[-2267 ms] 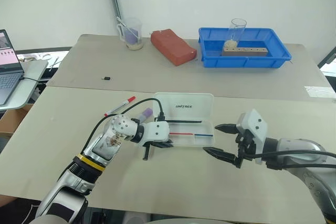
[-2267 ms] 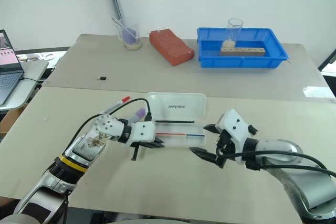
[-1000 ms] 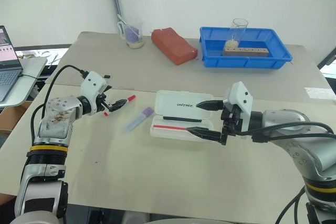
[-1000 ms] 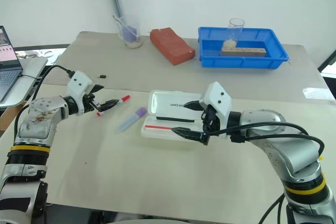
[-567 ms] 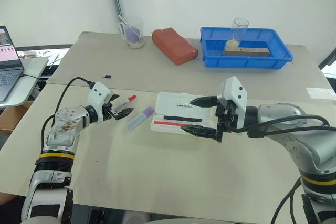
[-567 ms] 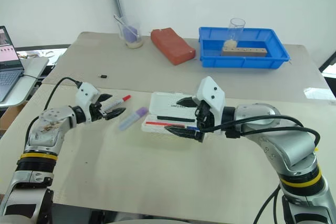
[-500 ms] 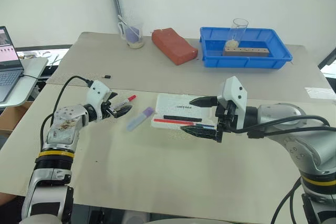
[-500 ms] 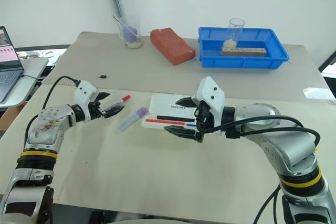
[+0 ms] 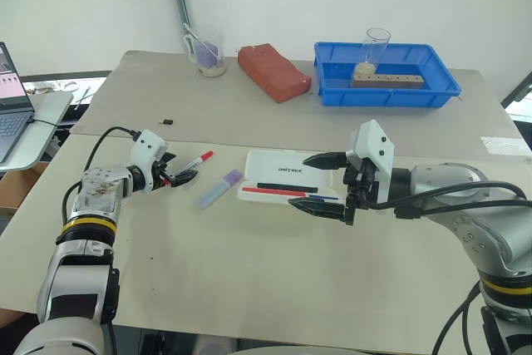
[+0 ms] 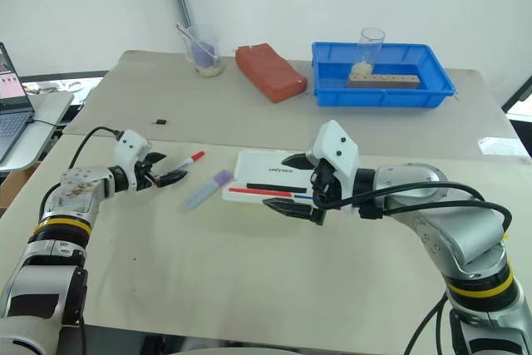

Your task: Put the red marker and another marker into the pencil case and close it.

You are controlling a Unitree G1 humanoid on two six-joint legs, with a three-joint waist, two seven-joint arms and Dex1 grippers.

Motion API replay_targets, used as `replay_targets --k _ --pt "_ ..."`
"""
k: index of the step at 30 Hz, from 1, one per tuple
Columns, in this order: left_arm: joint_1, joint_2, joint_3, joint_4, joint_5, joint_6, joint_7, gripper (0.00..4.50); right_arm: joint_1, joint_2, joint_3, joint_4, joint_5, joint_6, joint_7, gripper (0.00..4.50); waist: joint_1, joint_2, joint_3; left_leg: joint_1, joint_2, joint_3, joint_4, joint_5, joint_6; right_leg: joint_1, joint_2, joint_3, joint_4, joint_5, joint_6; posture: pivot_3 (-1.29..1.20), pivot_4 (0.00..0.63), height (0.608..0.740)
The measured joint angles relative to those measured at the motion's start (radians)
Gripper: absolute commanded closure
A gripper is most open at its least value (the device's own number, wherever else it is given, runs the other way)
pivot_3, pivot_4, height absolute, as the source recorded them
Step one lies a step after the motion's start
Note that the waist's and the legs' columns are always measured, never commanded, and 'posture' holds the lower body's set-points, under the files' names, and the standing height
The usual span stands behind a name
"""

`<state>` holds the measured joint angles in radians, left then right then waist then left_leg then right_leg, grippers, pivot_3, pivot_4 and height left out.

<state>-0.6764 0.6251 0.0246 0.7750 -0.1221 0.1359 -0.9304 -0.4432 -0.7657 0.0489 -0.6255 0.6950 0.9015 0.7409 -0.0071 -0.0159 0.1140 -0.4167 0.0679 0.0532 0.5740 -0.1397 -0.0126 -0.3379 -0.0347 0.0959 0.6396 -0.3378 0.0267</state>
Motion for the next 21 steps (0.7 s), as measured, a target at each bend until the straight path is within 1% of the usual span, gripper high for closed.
replay_targets --k 3,6,8,9,10,11,13,14,15,17,19,21 --pt "-0.011 0.002 0.001 -0.079 -0.016 0.000 -0.038 0.04 0.024 -0.010 -0.018 -0.001 0.000 0.000 0.001 0.00 0.002 0.000 0.000 0.000 0.000 0.000 0.000 0.000 0.000 0.000 0.000 0.000 0.000 0.000 0.000 0.00 0.150 0.740" --pt "-0.012 0.014 -0.004 -0.207 -0.035 0.026 -0.092 0.04 0.043 -0.028 -0.031 -0.003 0.000 0.000 0.004 0.00 -0.002 0.000 0.000 0.000 0.000 0.000 0.000 0.000 0.000 0.000 0.000 0.000 0.000 0.000 0.000 0.00 0.150 0.740" --pt "-0.012 0.019 -0.012 -0.350 -0.063 0.079 -0.140 0.57 0.077 -0.052 -0.063 -0.003 -0.002 0.000 0.008 0.00 -0.001 0.000 0.000 0.000 0.000 0.000 0.000 0.000 0.000 0.001 0.000 0.000 0.000 0.000 0.000 0.00 0.150 0.740" --pt "-0.012 0.019 -0.015 -0.383 -0.073 0.091 -0.148 0.83 0.081 -0.054 -0.067 -0.001 -0.004 0.000 0.009 0.00 -0.002 0.000 0.000 0.000 0.000 0.000 0.000 0.000 0.000 0.001 0.000 0.000 0.000 0.000 0.000 0.00 0.150 0.740" --pt "-0.012 0.008 -0.024 -0.454 -0.090 0.128 -0.162 1.42 0.092 -0.058 -0.073 0.001 -0.005 -0.005 0.011 0.00 -0.004 0.001 0.000 0.000 0.000 0.000 0.000 0.000 0.000 0.001 0.000 0.001 0.000 0.000 0.000 0.00 0.150 0.740" --pt "-0.012 0.000 -0.030 -0.477 -0.099 0.135 -0.167 1.67 0.095 -0.059 -0.073 0.002 -0.006 -0.005 0.012 0.00 -0.004 0.001 0.000 0.001 0.000 0.000 0.000 0.000 0.000 0.002 0.000 0.001 0.000 0.000 0.000 0.00 0.150 0.740" --pt "-0.012 -0.042 -0.056 -0.541 -0.117 0.179 -0.172 2.65 0.101 -0.057 -0.073 0.008 -0.010 -0.007 0.007 0.00 -0.005 0.001 0.000 0.001 0.000 0.000 0.000 0.000 0.000 0.002 0.000 0.001 0.000 0.000 0.000 0.00 0.150 0.740" --pt "-0.012 -0.068 -0.074 -0.565 -0.119 0.198 -0.171 3.03 0.101 -0.053 -0.073 0.008 -0.013 -0.009 0.003 0.00 -0.005 0.001 0.000 0.001 0.000 0.000 0.001 0.000 0.000 0.002 0.000 0.001 0.000 0.000 0.000 0.00 0.150 0.740" --pt "-0.012 -0.093 -0.094 -0.582 -0.120 0.210 -0.170 3.58 0.101 -0.048 -0.073 0.008 -0.015 -0.013 0.001 0.00 -0.004 0.001 0.000 0.001 0.000 -0.001 0.001 0.000 0.000 0.002 0.001 0.001 0.000 0.000 0.001 0.00 0.150 0.740" --pt "-0.012 -0.142 -0.146 -0.607 -0.119 0.218 -0.172 4.49 0.101 -0.042 -0.070 0.009 -0.020 -0.019 -0.001 0.00 -0.005 0.001 0.000 0.000 -0.001 -0.001 0.001 0.000 0.000 0.002 0.001 0.001 0.000 0.000 0.001 0.00 0.150 0.740" --pt "-0.012 -0.170 -0.187 -0.607 -0.113 0.218 -0.172 4.49 0.102 -0.041 -0.070 0.011 -0.024 -0.020 -0.004 0.00 -0.005 0.001 0.000 0.000 -0.001 -0.001 0.001 0.000 0.000 0.002 0.001 0.001 0.000 0.000 0.001 0.00 0.150 0.740" --pt "-0.013 -0.176 -0.211 -0.598 -0.101 0.217 -0.173 4.49 0.105 -0.041 -0.071 0.017 -0.025 -0.020 -0.005 0.00 -0.009 0.001 0.000 0.001 0.000 -0.002 0.001 0.000 0.000 0.002 0.003 0.002 -0.001 0.000 0.001 0.00 0.150 0.740"
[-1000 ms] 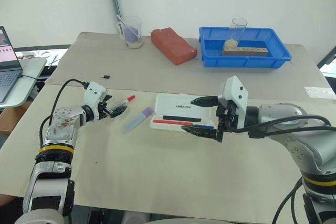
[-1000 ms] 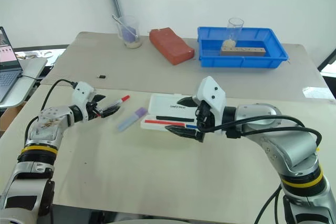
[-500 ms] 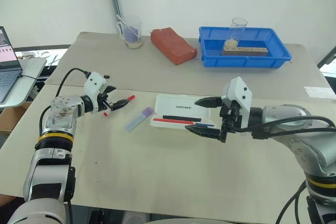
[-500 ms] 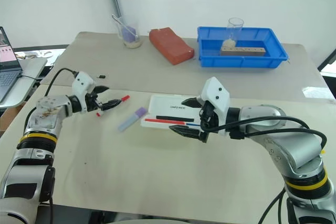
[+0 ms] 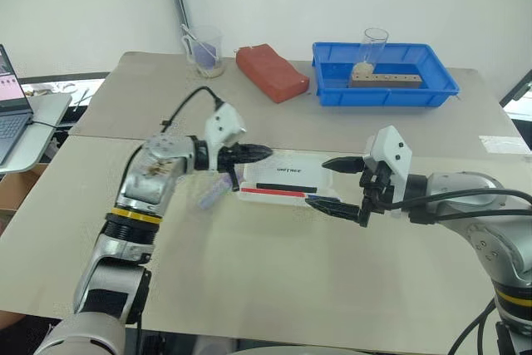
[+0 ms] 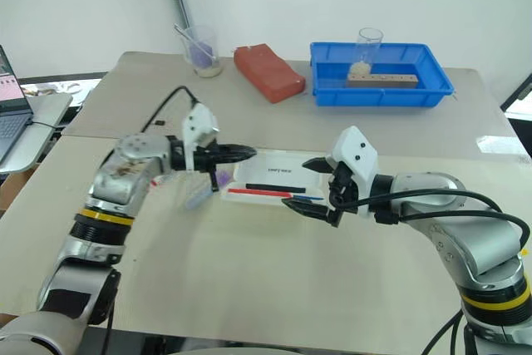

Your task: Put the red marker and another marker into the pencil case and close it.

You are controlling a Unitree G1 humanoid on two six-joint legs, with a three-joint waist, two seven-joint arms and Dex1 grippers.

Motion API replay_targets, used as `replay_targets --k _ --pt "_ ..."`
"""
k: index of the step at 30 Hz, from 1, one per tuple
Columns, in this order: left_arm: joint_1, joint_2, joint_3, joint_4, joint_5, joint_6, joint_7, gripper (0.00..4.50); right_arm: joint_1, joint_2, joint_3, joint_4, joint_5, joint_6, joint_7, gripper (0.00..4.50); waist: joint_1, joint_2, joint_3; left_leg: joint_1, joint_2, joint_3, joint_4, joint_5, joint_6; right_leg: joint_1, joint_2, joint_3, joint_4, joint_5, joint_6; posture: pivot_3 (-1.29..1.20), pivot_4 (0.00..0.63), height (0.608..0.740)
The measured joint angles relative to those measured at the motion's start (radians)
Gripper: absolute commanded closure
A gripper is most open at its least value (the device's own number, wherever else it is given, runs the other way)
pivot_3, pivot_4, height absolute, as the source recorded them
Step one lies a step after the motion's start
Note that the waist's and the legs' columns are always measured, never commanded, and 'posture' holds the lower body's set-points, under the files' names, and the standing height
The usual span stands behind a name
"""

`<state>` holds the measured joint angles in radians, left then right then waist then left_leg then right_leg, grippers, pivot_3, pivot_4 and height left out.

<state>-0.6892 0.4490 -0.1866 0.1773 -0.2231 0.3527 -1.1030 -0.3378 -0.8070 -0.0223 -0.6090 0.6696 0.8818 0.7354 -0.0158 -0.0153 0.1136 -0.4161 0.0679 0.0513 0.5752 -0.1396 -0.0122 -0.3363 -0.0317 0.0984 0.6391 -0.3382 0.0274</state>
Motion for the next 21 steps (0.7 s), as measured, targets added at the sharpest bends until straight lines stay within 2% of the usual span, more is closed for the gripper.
replay_targets --k 5,11,21 --pt "-0.008 -0.028 -0.106 0.077 0.069 0.013 -0.009 4.49 0.028 0.000 -0.005 0.003 -0.001 0.000 -0.014 0.00 0.002 0.000 0.000 -0.001 0.000 -0.002 0.000 0.000 0.000 0.000 0.001 0.000 0.000 0.000 0.000 0.00 0.150 0.740" --pt "-0.008 -0.029 -0.185 0.075 0.110 0.031 -0.042 4.49 0.049 0.003 -0.008 -0.015 0.001 0.000 -0.033 0.00 0.002 0.000 0.000 -0.001 0.000 -0.002 0.000 0.000 0.000 0.000 0.001 0.000 0.000 0.000 0.000 0.00 0.150 0.740" --pt "0.034 -0.024 -0.231 0.041 0.159 0.035 -0.045 4.49 0.080 0.015 -0.026 -0.033 0.003 0.000 -0.067 0.00 0.003 0.000 0.000 -0.001 0.000 -0.002 0.000 0.000 0.000 0.000 0.001 0.000 -0.001 0.000 0.000 0.00 0.150 0.740"
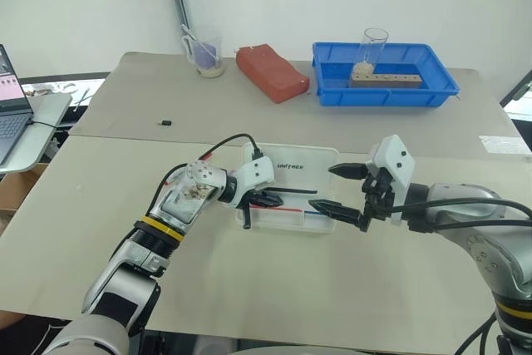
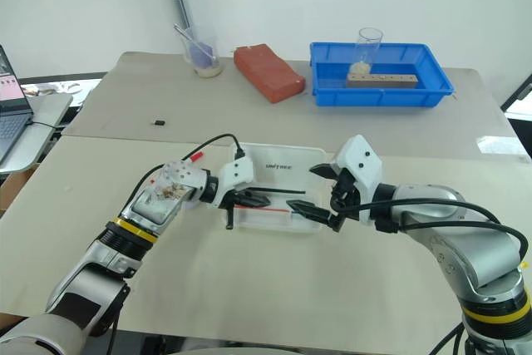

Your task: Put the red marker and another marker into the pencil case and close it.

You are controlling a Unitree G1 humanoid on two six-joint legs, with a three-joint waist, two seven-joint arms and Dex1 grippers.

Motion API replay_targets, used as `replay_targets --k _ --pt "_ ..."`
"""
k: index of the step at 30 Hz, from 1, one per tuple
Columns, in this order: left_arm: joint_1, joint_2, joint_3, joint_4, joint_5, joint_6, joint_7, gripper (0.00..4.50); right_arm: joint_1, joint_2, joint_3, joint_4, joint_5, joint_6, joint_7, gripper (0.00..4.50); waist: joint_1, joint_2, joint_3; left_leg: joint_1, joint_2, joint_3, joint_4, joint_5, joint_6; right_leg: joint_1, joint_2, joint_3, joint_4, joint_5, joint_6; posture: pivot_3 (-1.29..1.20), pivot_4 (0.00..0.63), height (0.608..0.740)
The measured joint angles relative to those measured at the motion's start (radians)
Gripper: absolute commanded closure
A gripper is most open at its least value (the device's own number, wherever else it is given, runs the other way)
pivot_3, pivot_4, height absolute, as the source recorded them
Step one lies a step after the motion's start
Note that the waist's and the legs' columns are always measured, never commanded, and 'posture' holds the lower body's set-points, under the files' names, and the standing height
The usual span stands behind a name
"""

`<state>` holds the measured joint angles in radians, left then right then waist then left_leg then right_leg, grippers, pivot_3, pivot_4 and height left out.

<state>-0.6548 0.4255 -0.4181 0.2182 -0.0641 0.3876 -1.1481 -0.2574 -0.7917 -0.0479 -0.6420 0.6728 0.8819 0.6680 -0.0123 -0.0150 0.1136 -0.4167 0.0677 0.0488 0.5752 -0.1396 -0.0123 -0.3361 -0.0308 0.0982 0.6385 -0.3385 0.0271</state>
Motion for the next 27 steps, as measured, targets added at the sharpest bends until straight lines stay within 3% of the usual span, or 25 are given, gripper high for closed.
replay_targets --k 10,18,19,21,27 --pt "0.010 0.016 -0.005 -0.037 0.014 -0.001 -0.003 4.49 0.004 -0.006 -0.002 -0.002 0.001 0.000 0.009 0.00 -0.001 0.000 0.000 0.000 0.000 0.000 0.000 0.000 0.000 0.000 0.000 0.000 0.000 0.000 0.000 0.00 0.150 0.740" --pt "-0.010 0.042 0.087 -0.101 -0.068 0.080 -0.020 4.49 -0.011 -0.006 0.001 0.014 -0.002 0.000 0.028 0.00 -0.001 0.000 0.000 0.000 0.000 0.000 0.000 0.000 0.000 0.000 0.000 0.000 0.000 0.000 0.000 0.00 0.150 0.740" --pt "-0.015 0.048 0.099 -0.116 -0.083 0.094 -0.021 3.98 -0.012 -0.006 0.001 0.018 -0.002 0.000 0.030 0.00 -0.001 0.000 0.000 0.000 0.000 0.000 0.000 0.000 0.000 0.000 0.000 0.000 0.000 0.000 0.000 0.00 0.150 0.740" --pt "-0.020 0.064 0.131 -0.152 -0.111 0.125 -0.022 3.46 -0.021 -0.006 0.004 0.025 -0.003 0.000 0.037 0.00 -0.001 0.000 0.000 0.000 0.000 0.000 0.000 0.000 0.000 0.000 0.000 0.000 0.000 0.000 0.000 0.00 0.150 0.740" --pt "-0.048 0.131 0.281 -0.210 -0.195 0.200 0.014 0.65 -0.041 -0.008 0.007 0.027 -0.003 0.000 0.055 0.00 -0.002 0.000 0.000 0.000 0.001 0.000 0.000 0.000 0.000 0.000 0.001 0.000 0.000 0.000 0.000 0.00 0.150 0.740"
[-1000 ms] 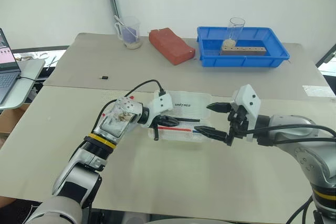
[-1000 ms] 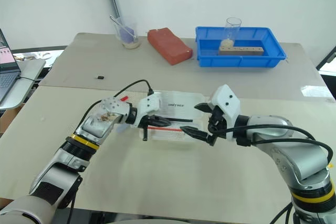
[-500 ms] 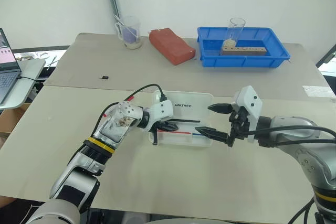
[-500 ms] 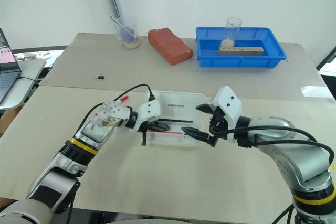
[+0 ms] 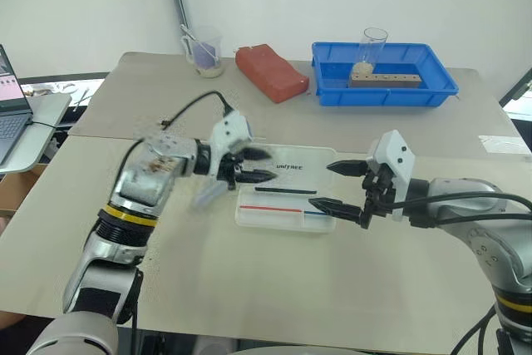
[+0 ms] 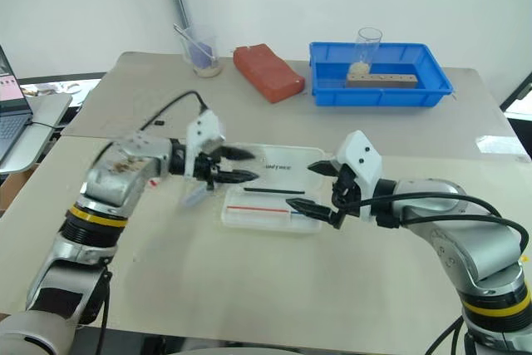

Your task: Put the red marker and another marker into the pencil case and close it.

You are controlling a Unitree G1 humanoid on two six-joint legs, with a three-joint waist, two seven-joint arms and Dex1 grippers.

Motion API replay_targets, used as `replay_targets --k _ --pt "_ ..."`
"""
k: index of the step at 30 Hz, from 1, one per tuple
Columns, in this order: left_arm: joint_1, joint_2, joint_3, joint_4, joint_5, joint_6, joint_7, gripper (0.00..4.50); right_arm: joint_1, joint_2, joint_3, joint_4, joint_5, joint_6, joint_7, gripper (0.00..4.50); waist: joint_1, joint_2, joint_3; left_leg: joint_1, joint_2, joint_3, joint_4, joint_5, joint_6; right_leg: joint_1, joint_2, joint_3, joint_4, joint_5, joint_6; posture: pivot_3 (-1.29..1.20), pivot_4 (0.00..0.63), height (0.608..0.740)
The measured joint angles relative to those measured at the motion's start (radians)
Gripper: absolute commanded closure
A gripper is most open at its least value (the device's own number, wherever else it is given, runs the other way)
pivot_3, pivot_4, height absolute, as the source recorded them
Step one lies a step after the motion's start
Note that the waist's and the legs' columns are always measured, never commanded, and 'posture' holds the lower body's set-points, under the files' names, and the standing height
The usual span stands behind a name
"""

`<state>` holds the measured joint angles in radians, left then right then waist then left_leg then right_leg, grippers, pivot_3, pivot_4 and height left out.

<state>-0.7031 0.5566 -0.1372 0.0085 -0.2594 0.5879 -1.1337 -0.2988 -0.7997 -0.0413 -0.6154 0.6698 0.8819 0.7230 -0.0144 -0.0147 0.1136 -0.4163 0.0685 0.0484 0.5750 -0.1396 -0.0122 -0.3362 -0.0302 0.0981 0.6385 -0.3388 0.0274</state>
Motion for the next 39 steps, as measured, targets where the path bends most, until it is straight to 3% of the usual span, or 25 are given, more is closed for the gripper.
replay_targets --k 1,2,8,18,21,28,34,39 --pt "0.001 0.021 0.024 0.002 -0.004 0.002 0.012 0.08 -0.002 -0.002 0.001 0.001 0.000 0.000 0.004 0.00 0.000 0.000 0.000 0.000 0.000 0.000 0.000 0.000 0.000 0.000 0.000 0.000 0.000 0.000 0.000 0.00 0.150 0.740" --pt "0.003 0.047 0.052 0.014 -0.004 -0.005 0.030 0.03 -0.010 -0.005 0.003 0.002 0.001 0.000 0.012 0.00 -0.002 0.000 0.000 0.000 0.000 0.000 0.000 0.000 0.000 0.000 0.000 0.000 0.000 0.000 0.000 0.00 0.150 0.740" --pt "0.060 0.142 0.159 0.246 0.059 -0.154 0.137 0.03 -0.160 0.051 0.009 0.003 0.091 0.061 -0.010 0.00 -0.005 0.000 0.000 0.002 0.001 0.000 -0.002 0.000 0.000 -0.001 0.001 0.000 0.001 0.000 -0.001 0.00 0.150 0.740" --pt "0.081 0.098 0.170 0.735 0.123 -0.379 0.199 0.03 -0.333 0.142 0.084 0.003 0.160 0.129 -0.067 0.00 0.010 -0.002 0.000 -0.004 0.000 0.005 -0.001 0.000 0.000 -0.013 -0.005 -0.002 0.005 0.000 -0.002 0.00 0.150 0.740" --pt "0.039 0.084 0.168 0.809 0.127 -0.416 0.182 0.92 -0.375 0.157 0.097 0.020 0.160 0.129 -0.079 0.00 0.018 -0.003 0.000 -0.007 0.000 0.005 -0.001 0.001 0.002 -0.016 -0.004 -0.003 0.007 0.000 -0.002 0.00 0.150 0.740" --pt "0.000 0.082 0.173 0.892 0.136 -0.442 0.138 4.32 -0.380 0.159 0.102 0.031 0.158 0.129 -0.091 0.00 0.016 -0.003 -0.001 -0.007 0.000 0.005 -0.001 0.001 0.002 -0.014 -0.004 -0.003 0.009 0.000 -0.002 0.00 0.150 0.740" --pt "0.023 0.092 0.176 0.782 0.130 -0.402 0.103 4.36 -0.354 0.141 0.100 0.028 0.153 0.126 -0.092 0.00 0.014 -0.003 -0.001 -0.008 0.001 0.005 -0.001 0.001 0.002 -0.014 -0.004 -0.003 0.009 0.000 -0.002 0.00 0.150 0.740" --pt "0.057 0.189 0.233 0.439 0.033 -0.219 0.074 4.36 -0.238 0.057 0.071 0.010 0.135 0.113 -0.062 0.00 0.007 -0.004 -0.001 -0.008 0.001 0.006 -0.001 0.001 0.002 -0.014 -0.004 -0.002 0.009 0.000 -0.002 0.00 0.150 0.740"
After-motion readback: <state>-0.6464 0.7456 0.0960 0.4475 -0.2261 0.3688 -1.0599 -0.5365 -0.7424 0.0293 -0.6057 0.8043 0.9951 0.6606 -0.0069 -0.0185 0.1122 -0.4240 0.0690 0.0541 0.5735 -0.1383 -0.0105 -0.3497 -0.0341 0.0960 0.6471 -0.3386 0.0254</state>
